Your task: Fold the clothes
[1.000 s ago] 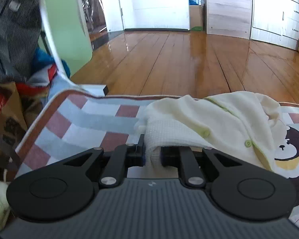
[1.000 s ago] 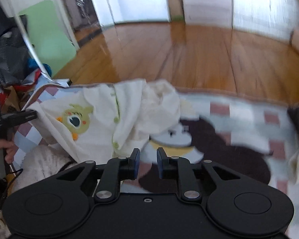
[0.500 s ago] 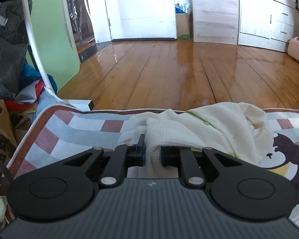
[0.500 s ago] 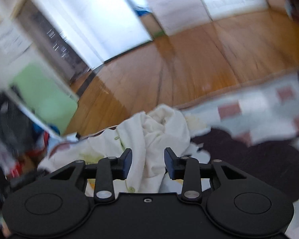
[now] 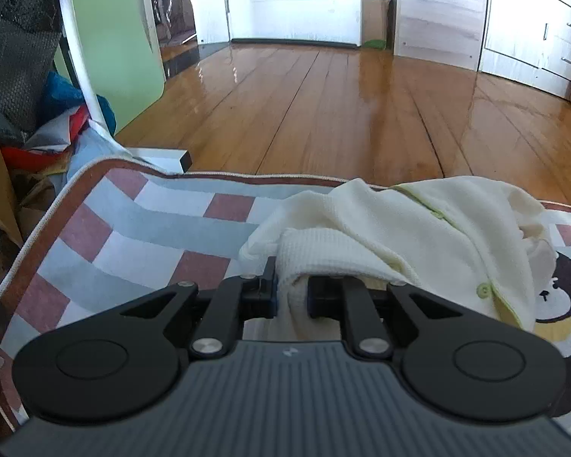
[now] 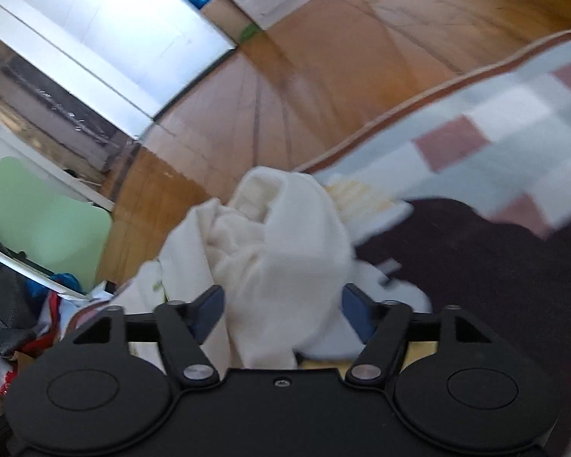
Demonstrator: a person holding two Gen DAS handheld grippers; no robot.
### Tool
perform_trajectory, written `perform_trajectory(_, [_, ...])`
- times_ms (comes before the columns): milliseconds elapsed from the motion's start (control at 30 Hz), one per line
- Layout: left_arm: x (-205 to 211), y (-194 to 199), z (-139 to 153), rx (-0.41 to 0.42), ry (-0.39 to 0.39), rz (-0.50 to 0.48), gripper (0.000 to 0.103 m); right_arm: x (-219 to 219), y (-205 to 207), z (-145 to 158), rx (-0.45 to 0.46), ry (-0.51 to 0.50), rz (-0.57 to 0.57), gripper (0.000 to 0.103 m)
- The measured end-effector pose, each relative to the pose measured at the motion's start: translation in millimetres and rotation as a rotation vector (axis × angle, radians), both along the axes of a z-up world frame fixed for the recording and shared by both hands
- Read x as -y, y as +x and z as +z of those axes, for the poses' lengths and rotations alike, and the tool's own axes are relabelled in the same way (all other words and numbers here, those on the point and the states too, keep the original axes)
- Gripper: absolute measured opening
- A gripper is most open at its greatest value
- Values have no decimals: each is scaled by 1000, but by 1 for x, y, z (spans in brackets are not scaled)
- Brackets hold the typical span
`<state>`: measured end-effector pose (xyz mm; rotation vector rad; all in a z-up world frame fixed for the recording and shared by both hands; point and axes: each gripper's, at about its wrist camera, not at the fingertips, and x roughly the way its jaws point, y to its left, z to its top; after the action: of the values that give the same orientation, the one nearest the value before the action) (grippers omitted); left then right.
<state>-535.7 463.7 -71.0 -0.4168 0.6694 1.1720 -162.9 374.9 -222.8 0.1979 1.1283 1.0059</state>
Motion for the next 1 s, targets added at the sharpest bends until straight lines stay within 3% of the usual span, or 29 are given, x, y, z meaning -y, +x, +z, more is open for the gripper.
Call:
perform_trajectory(233, [-14,11,-16,-19,-27,-14,13,-60,24,-38,27,-94,-31,79])
perform_trajectory(267, [-16,14,-21,-23,-35,-18,13,-67,25,-41,44,-104,-20,75])
perform_trajectory(300, [-19,18,-24,-26,-34,-29,13,-71,24,-38,84,-96,27,31])
perform_trajectory(333, [-22,22,-26,-29,-30,-45,12,-76,22,-30,122,-81,94,8])
perform_trajectory(400, [-24,28,-14,-19,25,-52,8,-73,19,2,242,-45,117,9])
perform_trajectory(467, [-23,30,13,21,127,-34,8,-47,21,56,392,87,41,9])
perform_trajectory(567, [-10,24,69,153,291,24,8,14,32,131,437,255,-122,8])
perform_trajectory(667, [17,16,107,300,399,49,8,96,29,179,594,284,-330,8])
perform_trajectory(733, [30,20,105,359,351,-6,8,142,29,190,683,214,-423,8])
perform_trajectory(800, [33,34,85,368,232,-62,8,175,36,179,706,64,-457,8])
perform_trajectory(900, [33,65,30,273,40,-95,8,207,52,130,577,-117,-463,9])
perform_trajectory(1000, [38,91,-3,182,-26,-125,7,219,57,86,480,-227,-455,9])
